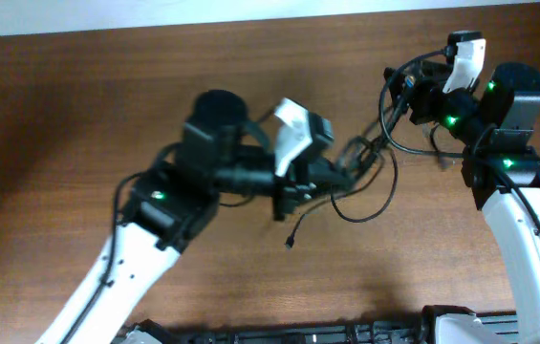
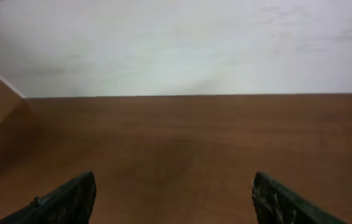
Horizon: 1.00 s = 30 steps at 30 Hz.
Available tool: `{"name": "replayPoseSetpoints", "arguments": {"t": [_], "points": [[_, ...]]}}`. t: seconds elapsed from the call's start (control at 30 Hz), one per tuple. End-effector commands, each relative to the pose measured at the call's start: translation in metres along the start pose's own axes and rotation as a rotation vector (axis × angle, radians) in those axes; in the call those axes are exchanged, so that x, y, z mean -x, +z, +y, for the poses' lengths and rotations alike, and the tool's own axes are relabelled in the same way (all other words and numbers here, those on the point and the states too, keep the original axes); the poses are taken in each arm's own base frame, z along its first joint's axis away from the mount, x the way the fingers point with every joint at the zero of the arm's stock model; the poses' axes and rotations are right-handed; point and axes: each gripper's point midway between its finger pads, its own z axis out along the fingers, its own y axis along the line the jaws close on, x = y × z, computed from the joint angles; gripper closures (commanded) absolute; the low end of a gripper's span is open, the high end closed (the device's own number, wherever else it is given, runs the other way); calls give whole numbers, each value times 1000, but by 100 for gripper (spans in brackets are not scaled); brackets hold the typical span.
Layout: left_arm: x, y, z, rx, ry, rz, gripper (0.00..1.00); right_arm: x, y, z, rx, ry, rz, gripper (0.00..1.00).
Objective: Untangle cables
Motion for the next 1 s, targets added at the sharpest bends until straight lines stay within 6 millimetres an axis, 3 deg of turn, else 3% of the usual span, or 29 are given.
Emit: {"name": "replayPoseSetpoints", "arguments": {"t": [0.0,0.2,0.43,0.6,0.97], "points": [[27,-44,-20,27,126,-92,100,2,-3,-29,-156,16,-9,22],[45,-92,-13,181,193,-172,100,-6,-5,-37,-200,17,22,22],[54,-121,12,368,192,-215,100,-22,-6,-38,-204,44,86,22],[50,-131,32,486,146,-213,100,-25,-4,-20,-101,14,106,22],[34,-144,59,647,43,-182,100,-22,-7,-9,-47,10,96,22]]}}
